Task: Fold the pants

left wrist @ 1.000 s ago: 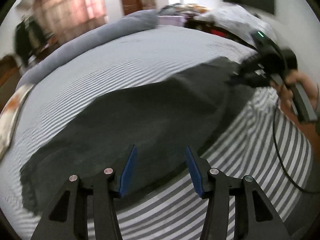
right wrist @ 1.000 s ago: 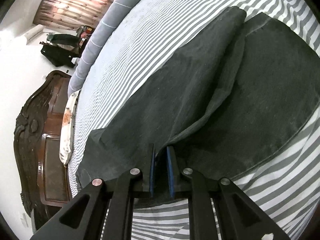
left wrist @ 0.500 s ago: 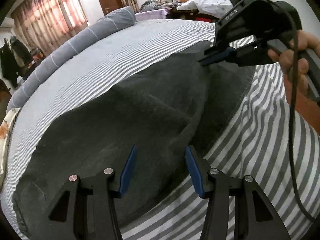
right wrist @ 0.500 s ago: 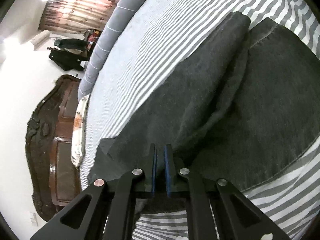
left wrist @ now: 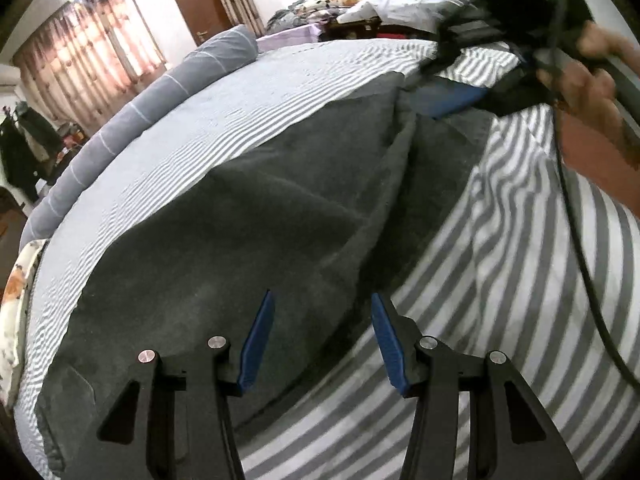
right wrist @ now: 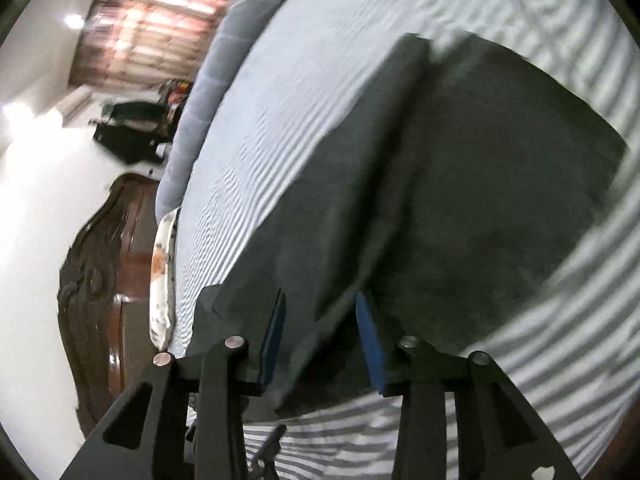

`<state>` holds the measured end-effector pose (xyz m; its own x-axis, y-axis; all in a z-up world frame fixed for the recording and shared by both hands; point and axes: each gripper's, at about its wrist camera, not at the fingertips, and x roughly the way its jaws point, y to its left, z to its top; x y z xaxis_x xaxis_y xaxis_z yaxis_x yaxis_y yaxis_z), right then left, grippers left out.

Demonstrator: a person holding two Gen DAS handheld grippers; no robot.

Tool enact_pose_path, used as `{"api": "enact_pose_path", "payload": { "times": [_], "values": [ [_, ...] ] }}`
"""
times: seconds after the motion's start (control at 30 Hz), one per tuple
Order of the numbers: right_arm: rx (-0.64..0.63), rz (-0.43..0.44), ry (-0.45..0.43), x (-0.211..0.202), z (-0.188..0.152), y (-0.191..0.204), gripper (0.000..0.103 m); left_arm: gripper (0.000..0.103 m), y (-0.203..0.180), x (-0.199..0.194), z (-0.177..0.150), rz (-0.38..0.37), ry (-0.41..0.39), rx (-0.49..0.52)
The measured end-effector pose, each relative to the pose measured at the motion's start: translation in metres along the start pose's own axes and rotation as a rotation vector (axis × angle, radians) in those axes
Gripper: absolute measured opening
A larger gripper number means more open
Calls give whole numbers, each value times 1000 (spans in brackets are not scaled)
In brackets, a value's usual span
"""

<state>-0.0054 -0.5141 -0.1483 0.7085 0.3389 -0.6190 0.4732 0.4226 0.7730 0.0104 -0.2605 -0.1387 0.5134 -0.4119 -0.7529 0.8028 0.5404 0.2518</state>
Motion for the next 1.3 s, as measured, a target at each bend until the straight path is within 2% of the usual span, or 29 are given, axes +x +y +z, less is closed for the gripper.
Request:
{"api": "enact_pose_path", "payload": {
  "times": [0.2,0.23,0.37,0.47,0.87,0.93,0.97,1.03,1.13,1.3],
  "values": [
    [34,-43,-24,8,14,-14,36,51,2,22,11,10,15,12],
    [32,-49,-28,11,18,-15,36,48,2,24,11,9,18,9],
    [44,-56,-50,19,31,-19,32,16,2,35,20,-19,33,3],
    [77,-39,-79,22,44,-26,29,6,6,37,29,-22,24,-22],
    [134,-37,-136,46,99,-30,18,6,41,7,53,-85,-37,-161],
    [136,-45,-138,45,105,-33,10,6,42,5,54,-80,-41,-161],
    [139,-41,-143,44,109,-33,9,6,41,5,54,-82,-39,-158],
    [132,-49,-162,39,114,-30,5,6,40,4,52,-84,-35,-158],
    [105,-44,-199,22,115,-20,4,6,37,5,52,-82,-30,-145],
    [39,-88,-266,-20,110,-10,4,6,30,10,50,-93,-4,-110]
  ]
}}
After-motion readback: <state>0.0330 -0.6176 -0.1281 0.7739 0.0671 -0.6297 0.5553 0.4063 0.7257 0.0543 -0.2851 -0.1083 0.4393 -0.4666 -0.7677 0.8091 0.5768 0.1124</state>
